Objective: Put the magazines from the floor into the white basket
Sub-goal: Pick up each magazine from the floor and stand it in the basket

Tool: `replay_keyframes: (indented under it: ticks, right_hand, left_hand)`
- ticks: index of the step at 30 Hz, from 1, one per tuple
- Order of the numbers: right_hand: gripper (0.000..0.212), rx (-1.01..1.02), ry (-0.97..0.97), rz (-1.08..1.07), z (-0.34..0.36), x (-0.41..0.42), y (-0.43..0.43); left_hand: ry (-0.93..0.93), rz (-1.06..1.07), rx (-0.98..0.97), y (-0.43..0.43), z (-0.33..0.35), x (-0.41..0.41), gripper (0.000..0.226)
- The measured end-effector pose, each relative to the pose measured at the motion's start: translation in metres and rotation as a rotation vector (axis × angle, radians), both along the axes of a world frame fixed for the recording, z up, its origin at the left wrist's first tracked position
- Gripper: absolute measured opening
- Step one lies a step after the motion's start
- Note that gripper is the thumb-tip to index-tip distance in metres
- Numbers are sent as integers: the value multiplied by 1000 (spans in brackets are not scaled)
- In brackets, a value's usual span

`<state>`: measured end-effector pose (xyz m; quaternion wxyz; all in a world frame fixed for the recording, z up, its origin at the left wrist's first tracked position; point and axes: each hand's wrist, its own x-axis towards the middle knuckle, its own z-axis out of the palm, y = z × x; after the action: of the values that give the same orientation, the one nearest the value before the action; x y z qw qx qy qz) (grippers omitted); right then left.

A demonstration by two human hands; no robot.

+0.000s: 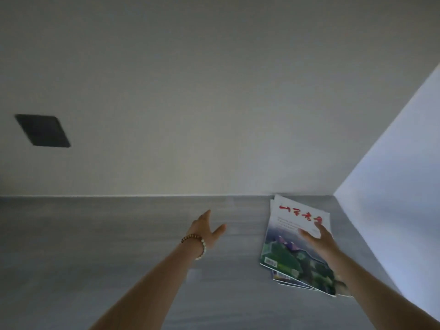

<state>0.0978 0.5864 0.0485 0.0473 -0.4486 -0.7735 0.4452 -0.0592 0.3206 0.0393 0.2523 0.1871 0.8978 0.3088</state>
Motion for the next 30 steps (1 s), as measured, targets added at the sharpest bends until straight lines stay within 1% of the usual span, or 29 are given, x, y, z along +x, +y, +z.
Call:
replay_keyframes:
  ticks: [3,6,8,10,12,15,16,18,20,21,23,26,30]
  right_hand:
    - [58,-52,-31,-36,-10,35,46]
    - [61,-94,-48,-101,-24,57,75]
    - [47,-144,-36,-55,-37,64,87]
    - [31,-177,-75,3,-50,69,94]
    - [23,-174,-95,-23,-63,73,98]
    - [13,-132,-60,-87,-77,73,102]
    - [14,-111,-51,-91,-80,72,103]
    - [32,-76,-42,-89,-84,72,103]
    - [44,-100,-3,-132,-83,72,101]
    - [47,-126,19,-154,-84,72,100]
    - [51,-176,52,-167,-86,74,100]
    - [52,-230,92,-156,-83,75,100]
    - [51,-221,152,-119,-68,65,89]
  left_hand:
    - [-59,-48,-2,66,-18,25,82]
    - [-99,-67,-2,117,-34,45,80]
    - [-142,-62,2,142,-44,55,79]
    - [-196,-48,33,159,-53,64,69]
    - [-226,-24,59,171,-62,72,58]
    - [-230,70,115,182,-69,78,48]
    - [-255,123,148,185,-68,79,46]
    - [-341,189,203,191,-65,83,44]
    - [-416,98,200,198,-59,90,40]
    - [-425,46,190,201,-57,94,38]
    - [-400,6,210,203,-52,100,38]
    - [-399,-5,304,195,-41,100,38]
    - [-370,1,364,165,-23,86,40]
